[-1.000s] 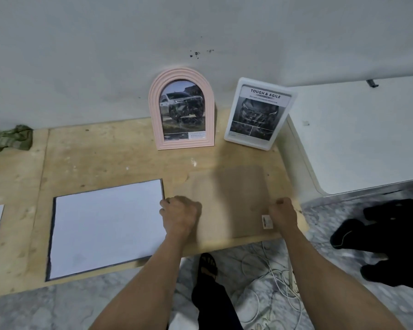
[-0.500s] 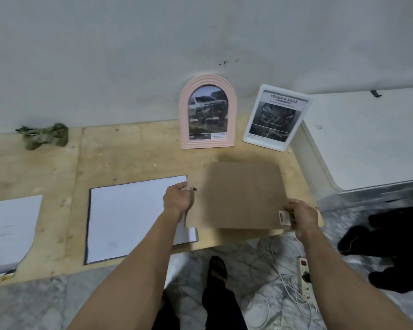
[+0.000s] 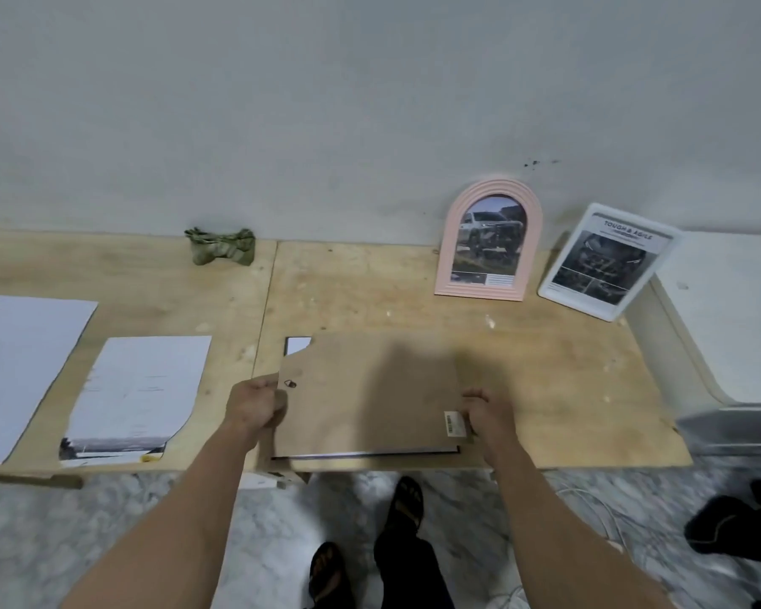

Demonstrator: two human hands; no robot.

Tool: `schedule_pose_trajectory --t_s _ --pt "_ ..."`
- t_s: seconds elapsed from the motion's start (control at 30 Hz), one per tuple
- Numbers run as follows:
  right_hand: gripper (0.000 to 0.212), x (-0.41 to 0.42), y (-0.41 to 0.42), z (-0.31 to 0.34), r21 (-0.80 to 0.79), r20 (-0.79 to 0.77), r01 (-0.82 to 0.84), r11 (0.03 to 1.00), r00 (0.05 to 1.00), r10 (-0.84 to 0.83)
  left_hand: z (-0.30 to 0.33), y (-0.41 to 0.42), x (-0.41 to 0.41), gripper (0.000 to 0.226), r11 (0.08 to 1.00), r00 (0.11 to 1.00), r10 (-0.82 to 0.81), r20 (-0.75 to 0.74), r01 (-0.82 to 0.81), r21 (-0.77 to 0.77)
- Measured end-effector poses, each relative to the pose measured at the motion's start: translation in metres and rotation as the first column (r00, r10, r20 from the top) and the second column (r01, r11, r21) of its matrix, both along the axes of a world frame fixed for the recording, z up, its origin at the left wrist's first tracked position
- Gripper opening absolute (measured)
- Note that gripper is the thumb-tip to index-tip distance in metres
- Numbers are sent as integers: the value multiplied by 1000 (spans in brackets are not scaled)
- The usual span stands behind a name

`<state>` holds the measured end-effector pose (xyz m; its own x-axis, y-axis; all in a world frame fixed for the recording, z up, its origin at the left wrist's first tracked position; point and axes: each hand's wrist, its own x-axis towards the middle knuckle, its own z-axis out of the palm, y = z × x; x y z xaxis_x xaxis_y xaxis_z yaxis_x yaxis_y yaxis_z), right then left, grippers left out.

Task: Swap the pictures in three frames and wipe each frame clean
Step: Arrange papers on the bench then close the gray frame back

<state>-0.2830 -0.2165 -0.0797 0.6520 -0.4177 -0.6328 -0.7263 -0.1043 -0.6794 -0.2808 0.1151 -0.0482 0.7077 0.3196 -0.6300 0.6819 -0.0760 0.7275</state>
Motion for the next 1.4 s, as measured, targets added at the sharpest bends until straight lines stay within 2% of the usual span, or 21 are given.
schedule_pose_trajectory --t_s 0.23,0.37,0.5,0.57,0.63,0.77,0.9,0.97,1.03,1.1,1.17,1.3,1.4 --pt "29 -3 12 -7 -62 -49 -10 998 999 7 -19 14 -8 32 1000 999 26 -29 -26 1" --pt "27 -2 8 -17 -72 -49 -15 997 999 12 -21 12 -6 33 996 1000 14 -20 -12 84" --pt "31 7 13 -11 -108 -41 -14 994 999 9 -26 10 5 15 982 999 -33 -15 36 186" --pt "34 10 16 -8 -120 -25 -14 993 1000 11 -27 10 8 20 976 998 -60 -31 65 210" --pt "30 12 19 -5 -158 -20 -40 987 999 38 -30 10 10 34 968 993 -102 -63 113 222" --pt "32 13 21 -4 -245 -58 -155 957 988 145 -37 6 9 51 965 983 -144 -112 165 206" --pt "30 17 26 -7 -223 -83 -227 948 973 214 -37 1 6 53 979 987 -120 -112 136 154" --pt "28 18 25 -6 -246 -87 -198 949 979 182 -41 2 5 56 991 992 -73 -107 84 103" --pt "25 20 20 -9 -184 -74 -81 980 995 69 -46 4 3 54 999 992 -32 -122 36 37" --pt "22 24 11 -14 -67 -110 51 996 992 -58 -44 7 3 35 996 987 20 -157 -34 -83" --pt "17 28 2 -17 -7 -166 111 994 980 -110 -39 12 3 23 985 977 -11 -213 -26 -170" --pt "23 32 -5 -12 -4 -104 46 999 994 -46 -37 16 2 15 976 970 -69 -233 17 -216" --pt "32 30 -7 2 196 -75 -87 977 992 103 -40 17 9 7 989 981 8 -195 -37 -144"
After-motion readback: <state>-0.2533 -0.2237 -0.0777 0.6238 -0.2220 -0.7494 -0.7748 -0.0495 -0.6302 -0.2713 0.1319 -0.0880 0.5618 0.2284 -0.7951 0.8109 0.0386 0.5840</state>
